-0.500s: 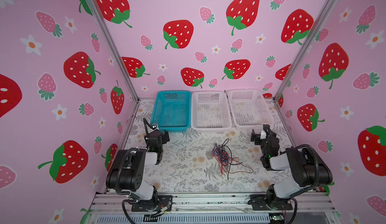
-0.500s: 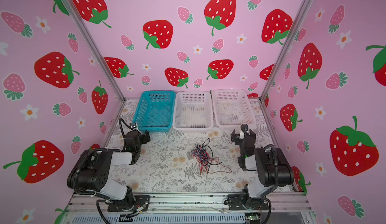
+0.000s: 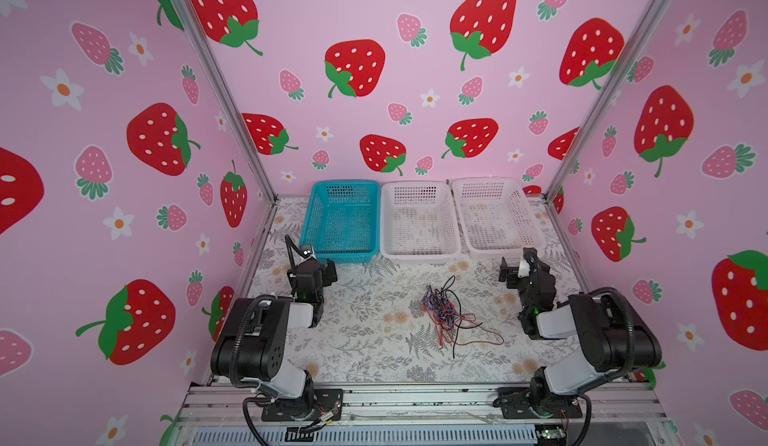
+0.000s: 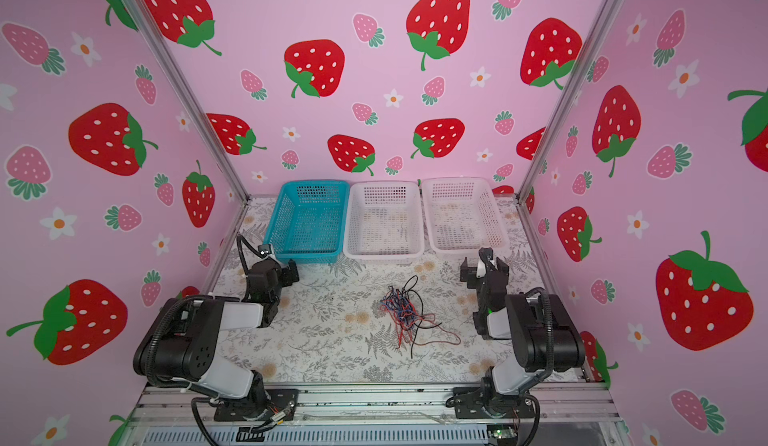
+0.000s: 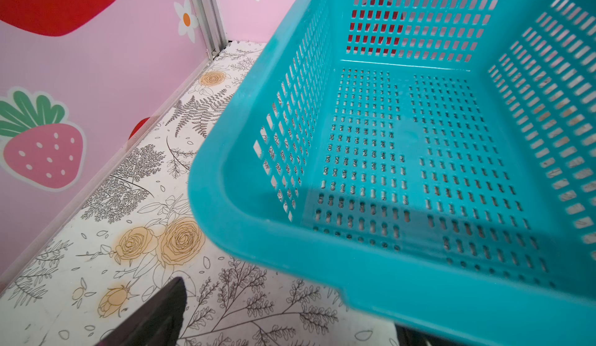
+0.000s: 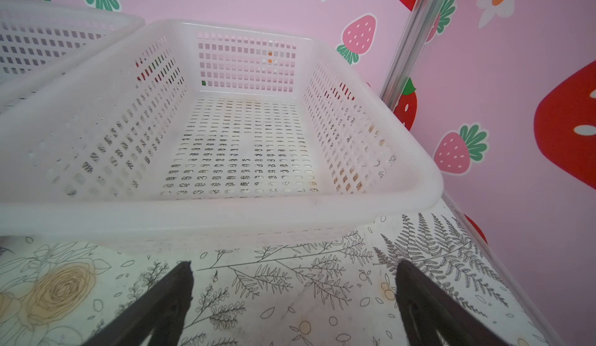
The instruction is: Untangle the cables
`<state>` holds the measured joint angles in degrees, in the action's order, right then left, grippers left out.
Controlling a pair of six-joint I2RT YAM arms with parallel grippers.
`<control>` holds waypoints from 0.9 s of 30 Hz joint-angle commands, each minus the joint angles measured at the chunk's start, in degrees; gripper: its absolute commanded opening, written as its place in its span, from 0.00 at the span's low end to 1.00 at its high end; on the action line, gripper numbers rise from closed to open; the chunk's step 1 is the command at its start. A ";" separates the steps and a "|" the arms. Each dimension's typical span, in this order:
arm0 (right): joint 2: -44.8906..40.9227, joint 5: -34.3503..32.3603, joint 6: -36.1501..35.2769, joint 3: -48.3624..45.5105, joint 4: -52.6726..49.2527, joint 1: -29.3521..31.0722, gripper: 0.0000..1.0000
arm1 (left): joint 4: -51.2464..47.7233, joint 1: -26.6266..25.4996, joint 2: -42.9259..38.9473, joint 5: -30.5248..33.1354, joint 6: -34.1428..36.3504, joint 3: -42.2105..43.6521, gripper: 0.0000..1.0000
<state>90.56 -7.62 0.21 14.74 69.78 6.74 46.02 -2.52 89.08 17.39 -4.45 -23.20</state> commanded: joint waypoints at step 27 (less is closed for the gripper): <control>-32.66 -4.48 8.26 -3.84 -16.85 3.53 0.99 | 0.92 -0.11 -0.37 0.09 0.14 -1.24 0.99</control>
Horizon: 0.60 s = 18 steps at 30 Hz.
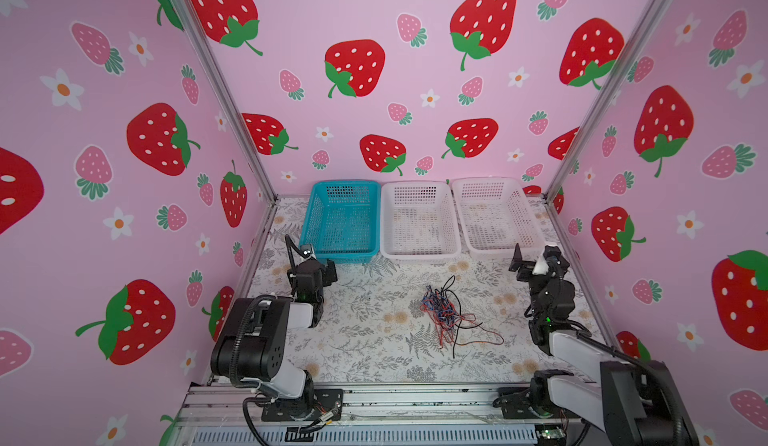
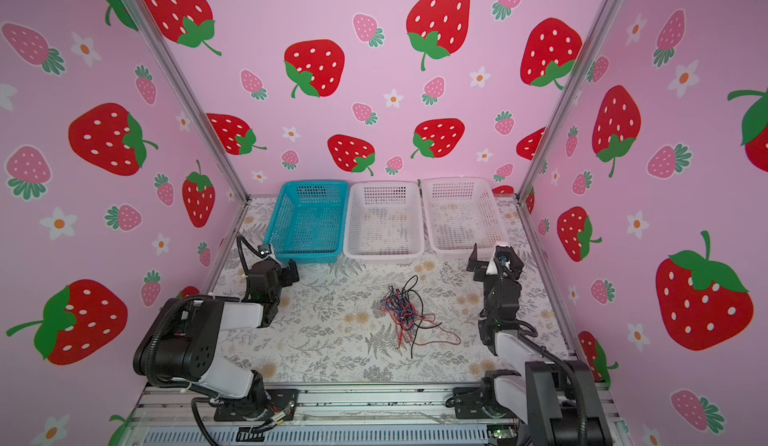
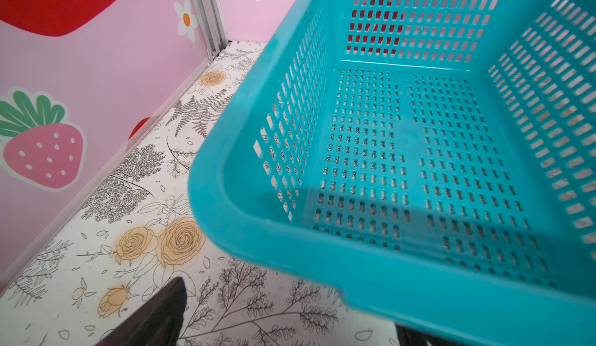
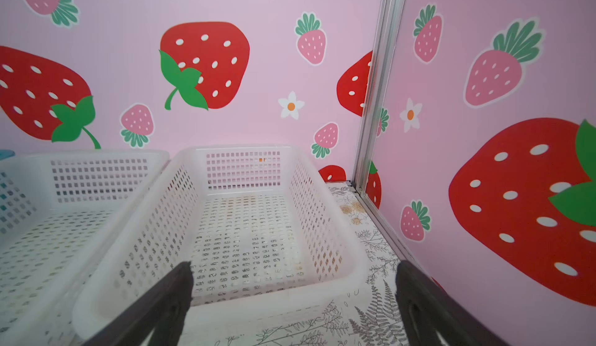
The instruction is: Untangle the cables
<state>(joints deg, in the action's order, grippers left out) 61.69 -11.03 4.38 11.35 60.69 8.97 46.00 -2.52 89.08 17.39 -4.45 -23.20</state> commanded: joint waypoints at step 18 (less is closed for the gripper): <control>-39.82 19.08 35.23 3.01 -38.10 10.80 0.99 | 0.94 -0.11 -0.40 0.10 0.21 -1.23 0.99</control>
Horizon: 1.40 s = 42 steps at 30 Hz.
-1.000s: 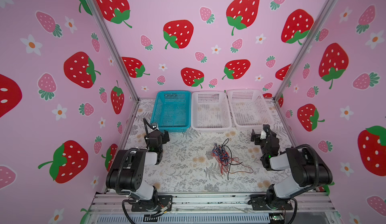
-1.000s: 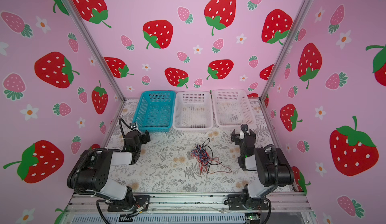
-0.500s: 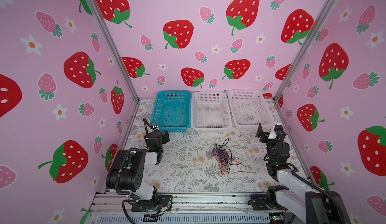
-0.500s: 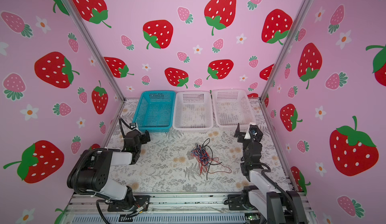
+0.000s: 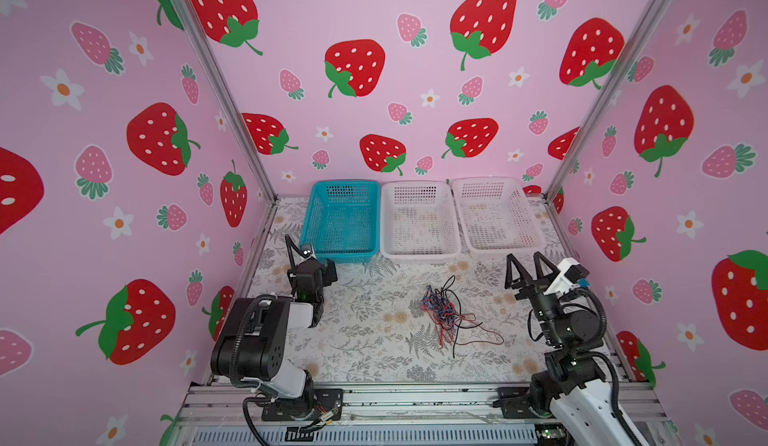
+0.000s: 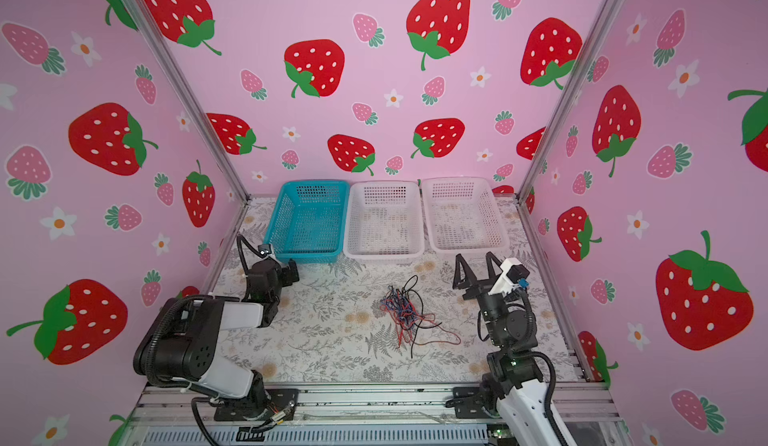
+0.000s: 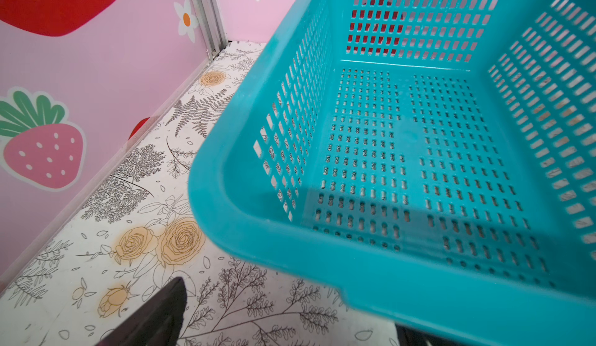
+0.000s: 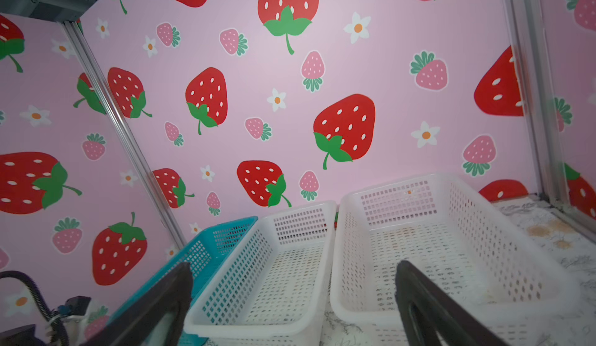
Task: Untangle the cables
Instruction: 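Grasp the wire tangle with the right gripper while the left arm reaches in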
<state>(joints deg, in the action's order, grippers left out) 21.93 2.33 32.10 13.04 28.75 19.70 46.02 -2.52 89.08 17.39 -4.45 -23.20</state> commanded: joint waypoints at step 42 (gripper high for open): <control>42.89 4.81 -8.89 10.84 -25.76 26.08 0.47 | -64.36 -5.73 -58.25 -10.39 -37.52 -11.10 0.99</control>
<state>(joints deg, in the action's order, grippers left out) 63.99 6.17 24.64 23.92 0.03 45.25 -8.64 -8.14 34.11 11.33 -30.72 -30.92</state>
